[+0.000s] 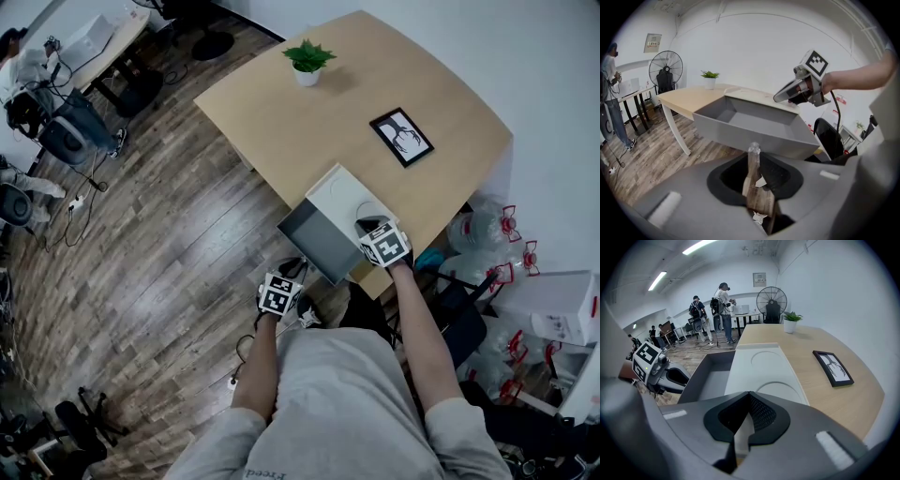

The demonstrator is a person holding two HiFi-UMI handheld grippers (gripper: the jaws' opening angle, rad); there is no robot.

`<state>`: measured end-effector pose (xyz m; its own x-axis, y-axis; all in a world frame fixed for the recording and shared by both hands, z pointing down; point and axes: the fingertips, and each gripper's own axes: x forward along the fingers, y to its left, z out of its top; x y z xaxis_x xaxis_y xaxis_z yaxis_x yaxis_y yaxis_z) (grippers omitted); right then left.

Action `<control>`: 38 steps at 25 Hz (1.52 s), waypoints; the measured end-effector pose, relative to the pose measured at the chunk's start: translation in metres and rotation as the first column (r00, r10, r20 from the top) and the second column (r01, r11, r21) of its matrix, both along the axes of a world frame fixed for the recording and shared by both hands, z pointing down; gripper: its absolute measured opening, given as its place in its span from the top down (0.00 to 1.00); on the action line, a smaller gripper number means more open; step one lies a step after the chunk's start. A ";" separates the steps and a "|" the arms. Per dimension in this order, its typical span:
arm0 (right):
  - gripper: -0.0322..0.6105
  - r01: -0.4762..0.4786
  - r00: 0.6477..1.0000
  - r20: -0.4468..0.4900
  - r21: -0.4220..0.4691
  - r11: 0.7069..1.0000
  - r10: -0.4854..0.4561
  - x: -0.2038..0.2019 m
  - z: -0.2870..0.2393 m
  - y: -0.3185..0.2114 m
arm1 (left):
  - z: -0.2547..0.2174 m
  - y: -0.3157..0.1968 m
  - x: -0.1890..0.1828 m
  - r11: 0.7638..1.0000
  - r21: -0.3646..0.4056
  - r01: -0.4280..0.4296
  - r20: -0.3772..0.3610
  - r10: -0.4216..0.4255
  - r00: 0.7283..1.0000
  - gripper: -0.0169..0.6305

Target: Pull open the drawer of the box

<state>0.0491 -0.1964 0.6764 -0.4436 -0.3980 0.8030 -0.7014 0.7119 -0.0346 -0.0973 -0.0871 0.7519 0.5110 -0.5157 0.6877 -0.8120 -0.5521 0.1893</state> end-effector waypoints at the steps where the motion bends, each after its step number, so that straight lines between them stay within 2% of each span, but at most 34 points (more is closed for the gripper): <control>1: 0.95 0.000 1.000 -0.001 0.003 1.000 0.000 0.000 0.000 0.000 | 0.002 0.002 -0.003 1.000 -0.008 0.003 0.007 -0.003 1.000 0.77; 4: 0.95 0.006 1.000 -0.010 0.015 1.000 -0.006 -0.001 0.001 0.000 | 0.006 0.009 -0.014 0.999 -0.021 0.028 0.003 -0.028 1.000 0.77; 8: 0.95 -0.011 1.000 -0.009 0.001 1.000 0.011 0.001 0.001 -0.001 | -0.004 0.011 -0.028 0.999 0.008 0.049 -0.007 -0.049 0.999 0.77; 12: 0.95 -0.112 0.989 0.103 0.019 0.994 0.109 -0.005 -0.016 0.003 | -0.024 0.007 -0.040 0.996 0.061 0.060 -0.017 -0.059 0.998 0.77; 16: 0.95 -0.172 0.972 0.178 0.075 0.982 0.156 -0.016 -0.036 0.020 | -0.044 0.004 -0.046 0.992 0.111 0.058 -0.030 -0.055 0.998 0.77; 20: 0.95 -0.254 0.939 0.260 0.092 0.963 0.223 -0.024 -0.044 0.048 | -0.062 0.000 -0.046 0.987 0.153 0.053 -0.047 -0.047 0.998 0.77; 24: 0.95 -0.325 0.897 0.346 0.097 0.941 0.274 -0.030 -0.047 0.074 | -0.082 -0.001 -0.039 0.981 0.182 0.069 -0.104 -0.050 0.993 0.77; 29: 0.95 -0.447 0.825 0.430 0.097 0.889 0.367 -0.024 -0.050 0.099 | -0.089 0.002 -0.024 0.980 0.193 0.046 -0.114 -0.024 0.993 0.77; 35: 0.95 -0.484 0.803 0.438 0.085 0.871 0.404 -0.015 -0.036 0.127 | -0.100 0.007 -0.013 0.977 0.211 0.019 -0.109 0.004 0.994 0.77; 38: 0.95 -0.475 0.810 0.433 0.088 0.875 0.396 -0.015 -0.033 0.135 | -0.100 0.009 -0.011 0.978 0.205 0.033 -0.129 -0.007 0.992 0.77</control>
<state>0.0336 -0.0610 0.6434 -0.4462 -0.7469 0.4931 -0.8945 0.3548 -0.2720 -0.1086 -0.0780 0.6521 0.5756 -0.6506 0.4955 -0.7998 -0.5740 0.1755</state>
